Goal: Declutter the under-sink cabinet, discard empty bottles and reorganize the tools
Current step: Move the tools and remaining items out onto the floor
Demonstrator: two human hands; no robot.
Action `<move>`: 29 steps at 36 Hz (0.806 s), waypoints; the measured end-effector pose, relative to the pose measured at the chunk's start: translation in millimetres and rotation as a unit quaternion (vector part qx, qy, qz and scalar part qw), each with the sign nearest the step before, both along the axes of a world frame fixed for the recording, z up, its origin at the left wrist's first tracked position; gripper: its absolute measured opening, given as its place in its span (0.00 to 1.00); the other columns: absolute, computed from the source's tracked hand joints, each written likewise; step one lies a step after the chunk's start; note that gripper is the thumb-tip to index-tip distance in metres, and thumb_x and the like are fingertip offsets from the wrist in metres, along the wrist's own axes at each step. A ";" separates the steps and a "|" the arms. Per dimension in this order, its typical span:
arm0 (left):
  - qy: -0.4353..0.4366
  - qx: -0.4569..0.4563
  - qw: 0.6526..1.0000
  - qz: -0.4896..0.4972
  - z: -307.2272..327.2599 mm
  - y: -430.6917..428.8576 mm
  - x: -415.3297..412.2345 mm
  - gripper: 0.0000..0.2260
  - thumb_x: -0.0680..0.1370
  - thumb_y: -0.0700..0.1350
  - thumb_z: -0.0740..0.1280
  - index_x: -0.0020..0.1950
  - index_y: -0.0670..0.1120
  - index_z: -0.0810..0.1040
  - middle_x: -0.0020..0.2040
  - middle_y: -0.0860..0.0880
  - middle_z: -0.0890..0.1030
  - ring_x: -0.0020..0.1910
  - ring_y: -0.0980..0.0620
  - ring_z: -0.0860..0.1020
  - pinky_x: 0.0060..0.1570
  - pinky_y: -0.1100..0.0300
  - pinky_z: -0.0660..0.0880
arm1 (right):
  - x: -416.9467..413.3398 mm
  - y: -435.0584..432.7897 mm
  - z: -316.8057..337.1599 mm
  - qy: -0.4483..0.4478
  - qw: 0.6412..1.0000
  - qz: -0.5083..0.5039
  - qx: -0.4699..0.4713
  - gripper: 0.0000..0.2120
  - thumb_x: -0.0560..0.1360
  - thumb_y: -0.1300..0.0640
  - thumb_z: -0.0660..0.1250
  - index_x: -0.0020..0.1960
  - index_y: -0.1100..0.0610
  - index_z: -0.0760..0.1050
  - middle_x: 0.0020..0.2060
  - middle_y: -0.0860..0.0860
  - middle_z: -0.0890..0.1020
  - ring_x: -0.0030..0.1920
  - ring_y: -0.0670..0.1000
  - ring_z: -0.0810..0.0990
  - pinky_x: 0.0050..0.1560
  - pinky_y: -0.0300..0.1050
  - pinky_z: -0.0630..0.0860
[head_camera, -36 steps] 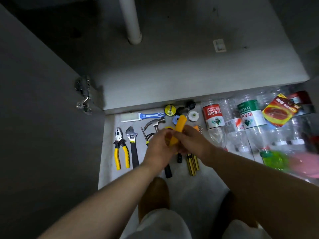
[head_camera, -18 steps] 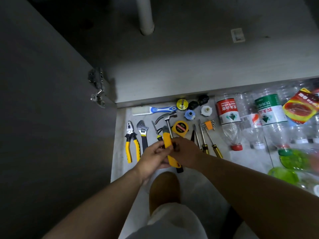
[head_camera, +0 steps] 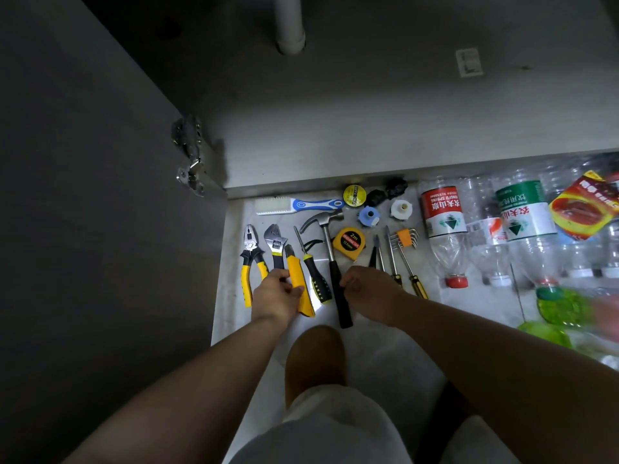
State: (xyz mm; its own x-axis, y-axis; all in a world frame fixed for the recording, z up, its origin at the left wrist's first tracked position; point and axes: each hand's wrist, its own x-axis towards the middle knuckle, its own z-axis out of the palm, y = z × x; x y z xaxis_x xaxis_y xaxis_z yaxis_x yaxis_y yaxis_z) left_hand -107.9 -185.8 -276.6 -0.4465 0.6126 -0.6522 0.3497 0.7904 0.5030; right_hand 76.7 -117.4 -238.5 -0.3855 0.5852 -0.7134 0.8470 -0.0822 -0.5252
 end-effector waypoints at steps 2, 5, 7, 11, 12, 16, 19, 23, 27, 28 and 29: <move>0.035 0.004 0.998 -0.042 4.3 1.0 2.4 0.15 0.79 0.43 0.71 0.65 0.46 0.77 0.49 0.49 0.82 0.51 0.49 0.79 0.52 0.58 0.75 | 7.3 2.5 0.7 -0.015 1.000 0.010 0.002 0.13 0.80 0.59 0.63 0.63 0.55 0.76 0.59 0.53 0.81 0.55 0.52 0.79 0.53 0.44 0.76; 0.088 0.006 0.992 -0.085 15.3 4.8 6.5 0.11 0.79 0.40 0.67 0.61 0.45 0.78 0.53 0.44 0.83 0.55 0.42 0.80 0.54 0.50 0.79 | 19.4 7.6 4.1 -0.027 0.999 0.029 0.008 0.12 0.79 0.58 0.65 0.62 0.55 0.77 0.58 0.52 0.80 0.57 0.53 0.80 0.59 0.48 0.78; 0.122 0.014 0.987 -0.099 25.5 10.1 9.6 0.09 0.79 0.42 0.64 0.59 0.45 0.77 0.53 0.43 0.81 0.54 0.40 0.79 0.50 0.48 0.78 | 28.1 15.7 11.3 -0.028 0.997 0.063 0.022 0.11 0.79 0.59 0.65 0.60 0.55 0.78 0.59 0.52 0.80 0.58 0.53 0.79 0.59 0.45 0.77; 0.125 0.081 0.978 -0.146 46.1 32.3 24.6 0.10 0.79 0.40 0.64 0.61 0.45 0.73 0.57 0.42 0.78 0.56 0.40 0.78 0.52 0.47 0.76 | 53.9 46.1 39.7 -0.053 0.987 0.143 0.051 0.10 0.80 0.56 0.64 0.60 0.55 0.77 0.59 0.53 0.79 0.60 0.54 0.78 0.60 0.46 0.75; 0.106 0.097 0.973 -0.180 51.0 41.8 30.2 0.10 0.79 0.38 0.64 0.60 0.45 0.74 0.57 0.43 0.77 0.56 0.41 0.77 0.54 0.47 0.76 | 62.4 55.7 49.8 -0.072 0.983 0.160 0.060 0.11 0.80 0.55 0.64 0.61 0.54 0.76 0.60 0.52 0.78 0.61 0.54 0.77 0.61 0.46 0.75; 0.042 0.086 0.911 -0.402 81.3 91.5 58.7 0.10 0.80 0.41 0.65 0.61 0.47 0.76 0.59 0.47 0.79 0.57 0.47 0.77 0.52 0.56 0.74 | 107.0 94.6 94.5 -0.144 0.966 0.191 0.096 0.14 0.81 0.52 0.64 0.66 0.52 0.74 0.66 0.54 0.77 0.65 0.56 0.75 0.67 0.51 0.72; 0.008 0.031 0.835 -0.549 114.4 131.2 88.2 0.12 0.81 0.46 0.65 0.65 0.49 0.77 0.61 0.50 0.78 0.57 0.50 0.77 0.51 0.61 0.74 | 146.7 122.5 126.9 -0.200 0.956 0.162 0.141 0.15 0.80 0.53 0.66 0.65 0.54 0.77 0.65 0.56 0.79 0.64 0.58 0.77 0.66 0.49 0.73; 0.028 -0.021 0.754 -0.656 154.2 176.3 131.7 0.17 0.81 0.51 0.68 0.67 0.48 0.75 0.59 0.49 0.77 0.53 0.50 0.76 0.52 0.60 0.73 | 200.2 138.4 152.2 -0.248 0.946 0.070 0.199 0.14 0.78 0.54 0.66 0.61 0.56 0.80 0.62 0.58 0.81 0.61 0.59 0.79 0.60 0.45 0.74; 0.068 0.016 0.725 -0.685 174.4 206.5 172.8 0.16 0.80 0.49 0.70 0.66 0.46 0.76 0.54 0.48 0.77 0.52 0.49 0.76 0.49 0.59 0.72 | 237.7 128.0 138.6 -0.288 0.943 0.001 0.169 0.24 0.76 0.48 0.69 0.68 0.58 0.72 0.66 0.60 0.78 0.64 0.60 0.77 0.59 0.46 0.73; 0.068 0.024 0.723 -0.687 176.2 211.4 181.1 0.16 0.80 0.49 0.69 0.66 0.46 0.76 0.53 0.49 0.76 0.51 0.50 0.75 0.48 0.59 0.71 | 243.2 124.6 130.6 -0.291 0.944 -0.011 0.152 0.27 0.76 0.47 0.70 0.69 0.59 0.70 0.66 0.60 0.77 0.65 0.61 0.77 0.58 0.45 0.73; 0.062 0.025 0.725 -0.685 176.3 214.9 188.5 0.15 0.81 0.49 0.68 0.66 0.46 0.75 0.52 0.50 0.76 0.50 0.50 0.75 0.46 0.60 0.70 | 247.1 121.5 122.4 -0.288 0.948 -0.026 0.130 0.30 0.75 0.45 0.71 0.70 0.60 0.68 0.67 0.60 0.76 0.65 0.61 0.76 0.58 0.45 0.73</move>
